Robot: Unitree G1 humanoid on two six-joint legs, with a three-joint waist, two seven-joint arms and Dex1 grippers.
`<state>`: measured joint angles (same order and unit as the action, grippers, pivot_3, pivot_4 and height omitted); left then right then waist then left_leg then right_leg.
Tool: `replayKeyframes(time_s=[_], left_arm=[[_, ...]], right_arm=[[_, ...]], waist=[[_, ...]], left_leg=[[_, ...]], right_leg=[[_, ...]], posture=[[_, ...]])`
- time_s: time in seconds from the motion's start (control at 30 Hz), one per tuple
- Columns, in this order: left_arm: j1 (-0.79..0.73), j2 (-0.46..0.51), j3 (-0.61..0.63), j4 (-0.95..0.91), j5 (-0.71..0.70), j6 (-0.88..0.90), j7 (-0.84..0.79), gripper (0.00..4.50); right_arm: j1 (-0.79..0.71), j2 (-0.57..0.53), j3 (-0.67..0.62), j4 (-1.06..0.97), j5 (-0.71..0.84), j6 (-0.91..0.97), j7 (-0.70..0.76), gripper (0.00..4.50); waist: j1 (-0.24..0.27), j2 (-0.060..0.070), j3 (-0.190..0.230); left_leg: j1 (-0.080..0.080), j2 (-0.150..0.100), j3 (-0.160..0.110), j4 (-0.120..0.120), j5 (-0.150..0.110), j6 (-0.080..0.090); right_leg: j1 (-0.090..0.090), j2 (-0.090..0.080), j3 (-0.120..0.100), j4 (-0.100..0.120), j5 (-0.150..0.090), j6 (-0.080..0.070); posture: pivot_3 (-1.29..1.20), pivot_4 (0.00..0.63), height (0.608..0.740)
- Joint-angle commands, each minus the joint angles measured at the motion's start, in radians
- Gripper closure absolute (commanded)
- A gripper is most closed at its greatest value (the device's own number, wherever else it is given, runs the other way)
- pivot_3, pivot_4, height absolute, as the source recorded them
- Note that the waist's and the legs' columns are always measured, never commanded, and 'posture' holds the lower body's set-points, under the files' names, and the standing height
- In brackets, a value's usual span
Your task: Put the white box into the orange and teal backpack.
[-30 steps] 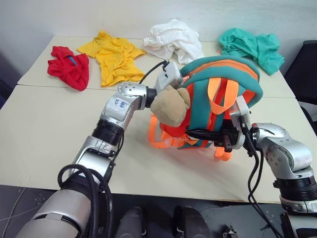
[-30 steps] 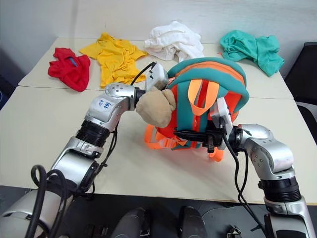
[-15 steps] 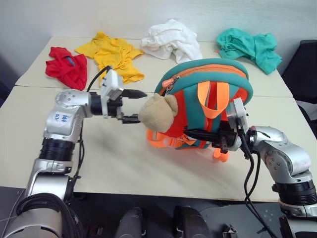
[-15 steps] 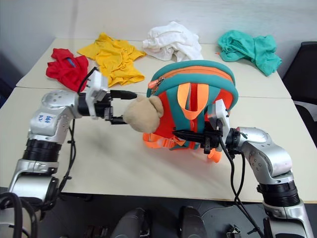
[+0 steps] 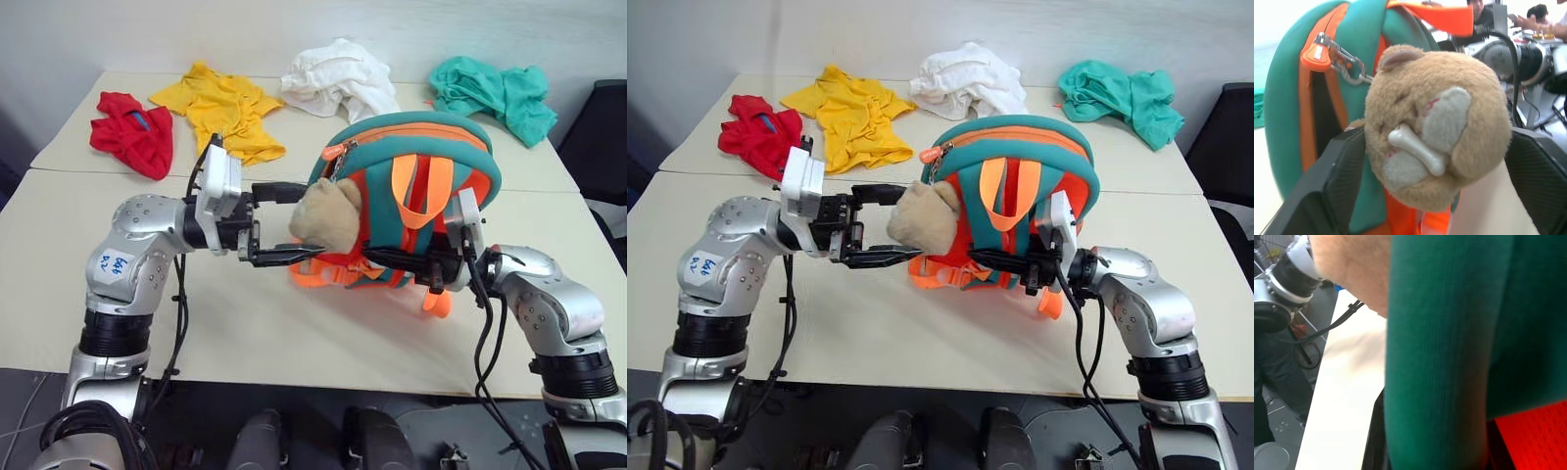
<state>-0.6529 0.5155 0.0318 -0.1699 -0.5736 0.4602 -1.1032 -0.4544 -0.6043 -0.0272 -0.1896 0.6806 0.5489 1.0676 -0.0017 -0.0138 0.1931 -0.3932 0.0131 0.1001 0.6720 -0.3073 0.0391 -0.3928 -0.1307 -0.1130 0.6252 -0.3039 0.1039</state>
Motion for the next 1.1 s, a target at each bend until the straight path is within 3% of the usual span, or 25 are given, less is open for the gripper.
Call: replayKeyframes(time_s=[0.03, 0.2, 0.3, 0.47, 0.57, 0.7, 0.83, 0.9, 0.93, 1.1], left_arm=[[0.001, -0.001, 0.027, -0.038, -0.028, 0.001, 0.038, 1.61], [-0.021, -0.014, 0.09, 0.07, 0.014, -0.051, 0.152, 3.07], [-0.021, 0.02, 0.114, 0.164, 0.047, -0.069, 0.18, 3.64], [-0.001, 0.134, 0.094, 0.331, 0.124, -0.041, 0.191, 3.7], [-0.005, 0.09, 0.058, 0.432, 0.183, -0.071, 0.252, 3.7], [0.04, 0.021, -0.037, 0.481, 0.234, -0.117, 0.21, 3.7], [0.102, 0.0, -0.055, 0.473, 0.236, -0.145, 0.17, 3.7], [0.136, 0.029, -0.014, 0.414, 0.207, -0.114, 0.17, 3.04], [0.156, 0.052, 0.013, 0.379, 0.188, -0.098, 0.165, 2.81], [0.268, 0.167, 0.182, 0.295, 0.106, -0.069, 0.154, 1.08]], right_arm=[[-0.015, 0.007, -0.007, -0.005, -0.003, -0.012, -0.005, 4.47], [0.008, 0.008, -0.021, -0.01, -0.012, -0.022, -0.016, 4.47], [0.012, 0.012, -0.025, -0.012, -0.014, -0.027, -0.026, 4.47], [0.024, 0.014, -0.041, -0.018, -0.007, -0.034, -0.046, 4.47], [0.042, 0.014, -0.056, -0.022, -0.003, -0.042, -0.058, 4.47], [0.064, 0.032, -0.061, -0.026, 0.002, -0.055, -0.07, 4.47], [0.087, 0.041, -0.069, -0.028, 0.025, -0.039, -0.079, 4.47], [0.11, 0.026, -0.084, -0.009, -0.005, -0.095, -0.059, 4.47], [0.122, 0.014, -0.09, 0.002, -0.031, -0.137, -0.044, 3.75], [0.218, -0.095, -0.148, 0.045, -0.112, -0.293, 0.068, 1.96]], waist=[[0.001, 0.0, 0.0], [0.002, 0.0, 0.0], [0.002, 0.0, 0.0], [0.0, 0.0, 0.0], [0.003, 0.0, 0.0], [0.006, -0.001, -0.001], [0.001, -0.001, -0.001], [0.001, -0.001, -0.001], [0.001, -0.001, -0.001], [-0.001, -0.001, 0.0]], left_leg=[[0.0, 0.0, 0.0, 0.0, 0.0, 0.0], [0.0, 0.0, 0.0, 0.0, 0.0, 0.0], [0.0, 0.0, 0.0, 0.0, 0.0, 0.0], [0.002, 0.0, 0.001, -0.001, 0.0, 0.0], [0.003, 0.0, 0.003, -0.002, 0.0, 0.0], [0.003, -0.001, 0.003, -0.002, 0.0, 0.0], [0.003, -0.001, 0.003, -0.003, 0.0, 0.0], [0.004, 0.0, 0.003, -0.003, 0.0, 0.0], [0.004, 0.0, 0.003, -0.003, 0.0, 0.0], [0.004, 0.0, 0.003, -0.004, 0.0, 0.0]], right_leg=[[0.0, 0.0, 0.0, 0.0, 0.0, 0.0], [0.0, 0.0, 0.0, 0.0, 0.0, 0.0], [0.0, 0.0, -0.001, 0.0, 0.0, 0.0], [0.0, 0.001, -0.004, 0.0, 0.0, 0.0], [0.0, 0.001, -0.005, 0.0, 0.0, 0.0], [0.001, 0.0, -0.004, 0.0, 0.0, 0.0], [0.0, 0.0, -0.004, 0.0, 0.0, 0.0], [0.0, 0.0, -0.004, 0.0, 0.0, 0.0], [0.0, -0.001, -0.004, 0.0, 0.0, 0.0], [0.0, -0.001, 0.0, -0.001, 0.0, 0.0]], posture=[[0.0, 0.15, 0.74], [0.0, 0.15, 0.74], [0.0, 0.15, 0.74], [0.0, 0.15, 0.74], [0.0, 0.15, 0.74], [0.0, 0.15, 0.74], [0.0, 0.15, 0.74], [0.0, 0.15, 0.74], [0.0, 0.15, 0.74], [0.0, 0.15, 0.74]])
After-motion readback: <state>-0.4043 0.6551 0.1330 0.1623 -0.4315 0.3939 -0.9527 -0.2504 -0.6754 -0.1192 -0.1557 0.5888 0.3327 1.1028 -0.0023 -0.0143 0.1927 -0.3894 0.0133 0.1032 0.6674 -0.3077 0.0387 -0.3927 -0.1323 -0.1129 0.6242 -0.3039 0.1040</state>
